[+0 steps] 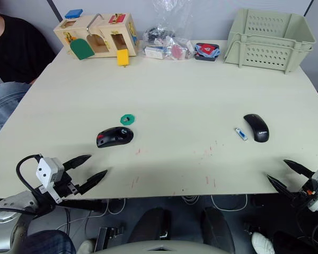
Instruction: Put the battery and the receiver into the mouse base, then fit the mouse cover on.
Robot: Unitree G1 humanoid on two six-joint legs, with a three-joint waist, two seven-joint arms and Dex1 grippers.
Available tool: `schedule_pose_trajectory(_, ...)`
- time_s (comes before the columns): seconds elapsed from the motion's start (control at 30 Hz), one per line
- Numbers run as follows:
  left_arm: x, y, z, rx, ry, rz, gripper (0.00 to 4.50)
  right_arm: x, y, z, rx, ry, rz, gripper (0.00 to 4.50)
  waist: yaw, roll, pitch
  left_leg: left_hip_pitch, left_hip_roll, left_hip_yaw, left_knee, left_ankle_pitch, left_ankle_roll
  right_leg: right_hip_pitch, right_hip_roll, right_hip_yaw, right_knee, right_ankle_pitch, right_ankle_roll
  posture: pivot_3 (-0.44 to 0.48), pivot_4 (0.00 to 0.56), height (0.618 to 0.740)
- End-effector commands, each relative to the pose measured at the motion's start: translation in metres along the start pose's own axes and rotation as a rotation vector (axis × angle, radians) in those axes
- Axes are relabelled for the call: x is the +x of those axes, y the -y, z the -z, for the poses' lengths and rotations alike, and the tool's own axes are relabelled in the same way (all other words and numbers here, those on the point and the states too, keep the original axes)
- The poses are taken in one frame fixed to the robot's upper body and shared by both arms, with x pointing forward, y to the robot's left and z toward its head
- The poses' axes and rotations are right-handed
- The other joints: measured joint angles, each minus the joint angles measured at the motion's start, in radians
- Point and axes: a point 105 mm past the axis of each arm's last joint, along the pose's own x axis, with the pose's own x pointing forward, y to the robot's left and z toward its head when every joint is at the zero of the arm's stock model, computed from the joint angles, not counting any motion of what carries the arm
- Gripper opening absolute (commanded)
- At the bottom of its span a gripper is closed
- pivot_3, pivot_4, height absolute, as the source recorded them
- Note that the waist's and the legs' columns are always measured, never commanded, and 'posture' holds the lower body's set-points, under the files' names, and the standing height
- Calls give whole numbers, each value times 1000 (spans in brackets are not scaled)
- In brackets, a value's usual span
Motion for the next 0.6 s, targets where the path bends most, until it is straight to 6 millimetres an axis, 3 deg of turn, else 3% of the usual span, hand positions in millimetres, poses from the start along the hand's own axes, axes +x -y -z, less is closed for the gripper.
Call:
schedule_pose_trajectory(0.03,-4,-10,-12,49,24,3,4500,7,-8,-15,-10,61,-54,4459,0,0,0,0,0,0,0,0,0,0,0,0,0,0,0,0,150,740)
schedule_pose_trajectory(0.43,13,-43,-34,132,22,132,4500,41,-62,-51,-50,202,-317,4459,1,0,0,0,-1,0,0,0,0,0,0,-1,0,2,-3,0,150,740)
schedule_pose_trajectory(0.6,23,-58,-44,155,22,195,4500,47,-75,-60,-62,225,-393,4459,1,-1,1,0,-2,0,0,0,0,0,1,-1,0,2,-3,0,150,740)
